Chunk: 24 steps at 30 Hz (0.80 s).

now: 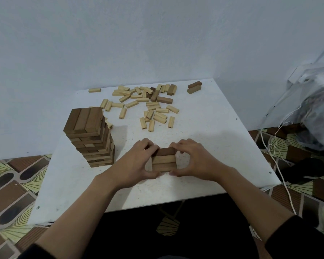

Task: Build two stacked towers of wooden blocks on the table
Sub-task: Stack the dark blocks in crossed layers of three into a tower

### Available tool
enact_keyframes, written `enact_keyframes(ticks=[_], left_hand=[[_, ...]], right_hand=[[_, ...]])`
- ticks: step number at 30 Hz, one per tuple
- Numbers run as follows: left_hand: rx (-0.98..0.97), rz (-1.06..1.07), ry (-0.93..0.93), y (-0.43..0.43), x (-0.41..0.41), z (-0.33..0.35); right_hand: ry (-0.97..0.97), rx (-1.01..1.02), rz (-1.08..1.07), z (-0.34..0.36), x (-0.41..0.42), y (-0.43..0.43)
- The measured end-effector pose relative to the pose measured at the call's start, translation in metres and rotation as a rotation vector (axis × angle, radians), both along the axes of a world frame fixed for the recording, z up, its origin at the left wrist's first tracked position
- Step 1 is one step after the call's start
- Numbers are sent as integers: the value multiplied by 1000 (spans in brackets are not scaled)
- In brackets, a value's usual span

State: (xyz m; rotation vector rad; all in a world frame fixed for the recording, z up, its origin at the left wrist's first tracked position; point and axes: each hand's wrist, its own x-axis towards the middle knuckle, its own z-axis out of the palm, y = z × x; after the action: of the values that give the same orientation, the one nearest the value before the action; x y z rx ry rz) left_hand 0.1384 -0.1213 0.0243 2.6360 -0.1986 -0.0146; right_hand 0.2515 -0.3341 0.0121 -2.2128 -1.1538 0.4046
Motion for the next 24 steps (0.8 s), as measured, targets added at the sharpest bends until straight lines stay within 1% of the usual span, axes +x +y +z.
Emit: enact_keyframes(ticks=[11, 15, 24], left_hand=[[-25, 65, 28, 7, 0, -28], [-64, 81, 74, 10, 3, -31], [-102, 72, 72, 12, 2, -35]], right_hand=[[-48, -137, -22, -17, 6, 11], [-46, -147, -16, -19, 10, 11], [-77, -196, 26, -16, 13, 12]])
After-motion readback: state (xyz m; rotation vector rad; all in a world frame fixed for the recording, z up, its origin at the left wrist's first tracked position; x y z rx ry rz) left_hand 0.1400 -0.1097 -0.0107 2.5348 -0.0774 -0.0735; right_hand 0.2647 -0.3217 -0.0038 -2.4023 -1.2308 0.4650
